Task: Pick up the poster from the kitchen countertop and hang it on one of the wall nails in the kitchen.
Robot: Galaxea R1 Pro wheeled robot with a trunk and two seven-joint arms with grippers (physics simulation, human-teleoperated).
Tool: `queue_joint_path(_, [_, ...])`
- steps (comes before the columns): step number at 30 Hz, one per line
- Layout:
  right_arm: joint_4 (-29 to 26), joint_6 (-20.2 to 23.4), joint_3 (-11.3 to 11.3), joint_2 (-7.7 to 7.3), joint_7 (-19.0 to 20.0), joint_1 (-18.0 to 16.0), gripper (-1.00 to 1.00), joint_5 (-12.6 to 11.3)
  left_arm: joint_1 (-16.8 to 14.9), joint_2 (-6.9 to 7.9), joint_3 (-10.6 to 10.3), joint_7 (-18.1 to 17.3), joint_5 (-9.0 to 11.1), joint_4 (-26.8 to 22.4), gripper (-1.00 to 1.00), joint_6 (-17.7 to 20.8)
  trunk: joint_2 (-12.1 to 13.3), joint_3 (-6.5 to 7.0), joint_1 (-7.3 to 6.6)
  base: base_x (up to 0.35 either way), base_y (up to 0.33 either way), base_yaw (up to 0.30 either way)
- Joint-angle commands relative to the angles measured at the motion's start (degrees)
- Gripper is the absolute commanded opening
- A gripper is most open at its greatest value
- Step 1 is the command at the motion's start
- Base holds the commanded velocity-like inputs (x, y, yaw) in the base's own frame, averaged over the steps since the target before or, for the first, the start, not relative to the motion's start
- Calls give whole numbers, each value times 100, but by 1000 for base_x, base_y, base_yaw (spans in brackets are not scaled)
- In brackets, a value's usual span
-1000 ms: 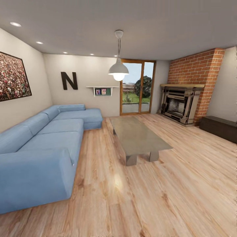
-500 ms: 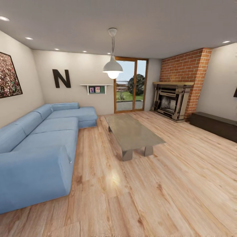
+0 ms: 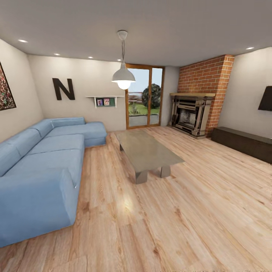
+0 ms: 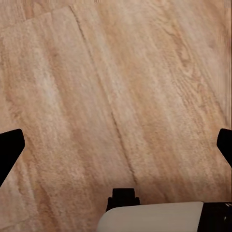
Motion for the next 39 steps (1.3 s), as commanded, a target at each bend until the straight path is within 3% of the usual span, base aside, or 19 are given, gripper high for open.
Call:
queue_joint_path(1, [8, -18, 1, 0, 2, -4, 100, 6, 3, 1, 0, -4, -4, -9, 100, -6, -3, -5, 0, 0, -234, -240])
queue_joint_path(15, [10, -15, 1, 0, 5, -4, 100, 8, 3, 3, -3, -2, -5, -9, 100, -7, -3, -5, 0, 0, -250, -286])
queue_joint_path(39, [13, -15, 1, 0, 13, -4, 100, 8, 3, -1, -2, -3, -5, -4, 100, -12, -3, -5, 0, 0, -11, -300])
